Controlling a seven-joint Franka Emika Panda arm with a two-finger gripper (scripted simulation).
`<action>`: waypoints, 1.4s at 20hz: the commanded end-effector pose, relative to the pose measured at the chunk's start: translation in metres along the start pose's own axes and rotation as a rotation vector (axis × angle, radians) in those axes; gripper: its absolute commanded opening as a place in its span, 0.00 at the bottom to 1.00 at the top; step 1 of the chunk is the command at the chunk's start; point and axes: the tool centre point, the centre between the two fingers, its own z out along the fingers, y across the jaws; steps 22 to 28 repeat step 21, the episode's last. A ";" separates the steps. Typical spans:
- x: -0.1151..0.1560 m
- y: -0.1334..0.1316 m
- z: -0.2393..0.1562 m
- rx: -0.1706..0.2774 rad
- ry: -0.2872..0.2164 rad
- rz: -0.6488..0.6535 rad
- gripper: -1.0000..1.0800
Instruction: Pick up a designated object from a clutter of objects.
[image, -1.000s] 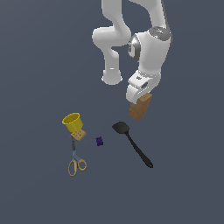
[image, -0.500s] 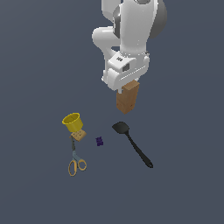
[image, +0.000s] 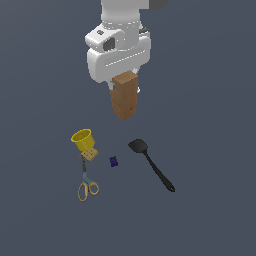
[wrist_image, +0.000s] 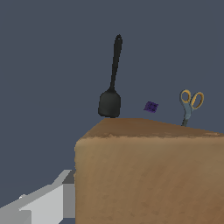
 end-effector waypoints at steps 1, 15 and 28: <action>-0.009 0.019 -0.025 -0.006 0.005 0.000 0.00; -0.034 0.075 -0.088 -0.009 0.004 -0.001 0.00; -0.035 0.080 -0.093 -0.009 0.004 -0.001 0.00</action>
